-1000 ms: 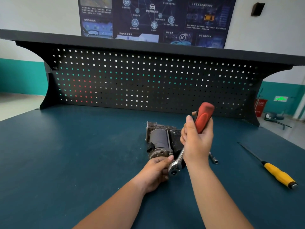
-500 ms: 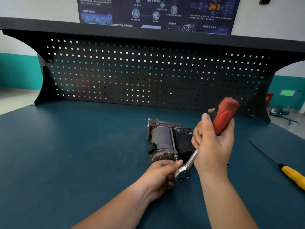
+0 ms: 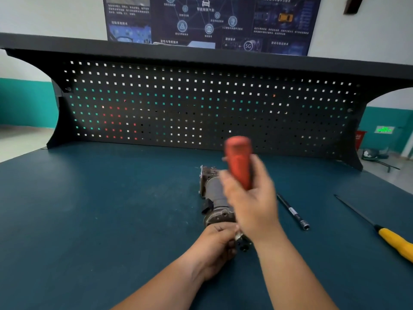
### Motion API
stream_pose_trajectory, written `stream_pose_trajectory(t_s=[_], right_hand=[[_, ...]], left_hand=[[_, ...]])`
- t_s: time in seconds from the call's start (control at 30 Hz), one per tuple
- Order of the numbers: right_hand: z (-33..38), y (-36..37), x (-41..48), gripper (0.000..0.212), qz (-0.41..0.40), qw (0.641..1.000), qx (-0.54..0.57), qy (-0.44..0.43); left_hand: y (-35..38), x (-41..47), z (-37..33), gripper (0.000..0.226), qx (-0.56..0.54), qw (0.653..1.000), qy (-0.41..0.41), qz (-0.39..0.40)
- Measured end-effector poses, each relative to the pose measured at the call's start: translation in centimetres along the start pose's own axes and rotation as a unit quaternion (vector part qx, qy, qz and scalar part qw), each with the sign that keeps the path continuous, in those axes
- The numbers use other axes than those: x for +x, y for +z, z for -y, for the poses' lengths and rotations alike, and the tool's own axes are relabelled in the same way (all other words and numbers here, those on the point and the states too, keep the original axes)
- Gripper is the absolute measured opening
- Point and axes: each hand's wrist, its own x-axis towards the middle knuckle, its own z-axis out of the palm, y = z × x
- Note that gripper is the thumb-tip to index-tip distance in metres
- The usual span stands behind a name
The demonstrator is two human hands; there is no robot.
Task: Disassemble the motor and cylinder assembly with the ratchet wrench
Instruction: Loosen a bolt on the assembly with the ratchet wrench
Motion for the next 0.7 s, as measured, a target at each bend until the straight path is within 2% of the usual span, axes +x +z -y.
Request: stream_pose_trajectory(t_s=[0.07,0.13,0.2,0.23,0.27,0.33,0.4,0.43,0.53,0.63,0.7], right_hand=[[-0.4,-2.7,-0.2,0.011,-0.127,0.977,0.166,0.036],[-0.9,-5.4,-0.4,0.009,-0.257,0.906,0.325,0.085],[-1.6,-6.9,-0.4,0.013,-0.356,0.825,0.407,0.163],[-2.0,-7.2,-0.4,0.013,-0.378,0.804,0.422,0.182],[-2.2,-7.2,-0.5,0.012,-0.385,0.799,0.425,0.183],[-2.5,-6.7,-0.6,0.008,-0.367,0.826,0.399,0.153],[-2.4,-5.9,-0.7,0.007,-0.33,0.87,0.353,0.099],[-2.3,-5.5,-0.9,0.011,-0.308,0.894,0.318,0.069],[-1.9,-3.7,-1.3,0.004,-0.242,0.95,0.198,0.003],[-2.1,-2.3,-2.0,0.006,-0.137,0.979,0.152,0.013],[-2.3,-2.0,-2.1,0.016,-0.062,0.987,0.142,0.041]], left_hand=[[0.2,-0.1,-0.2,0.022,-0.017,1.0,-0.009,0.005],[0.6,-0.1,-0.2,0.018,-0.036,0.999,-0.017,0.002],[0.9,0.0,0.0,0.019,-0.055,0.998,-0.015,-0.006],[1.0,0.1,0.1,0.019,-0.06,0.998,-0.017,-0.007],[1.0,0.1,0.1,0.019,-0.06,0.998,-0.02,-0.005],[0.8,-0.1,0.0,0.019,-0.054,0.998,-0.023,0.002],[0.5,-0.3,-0.2,0.019,-0.052,0.998,-0.03,0.005],[0.4,-0.4,-0.2,0.019,-0.056,0.998,-0.035,0.004],[0.3,-0.3,-0.1,0.019,-0.065,0.997,-0.049,-0.006],[0.3,-0.3,-0.3,0.017,-0.076,0.996,-0.046,0.014],[0.3,-0.4,-0.4,0.015,-0.071,0.996,-0.044,0.018]])
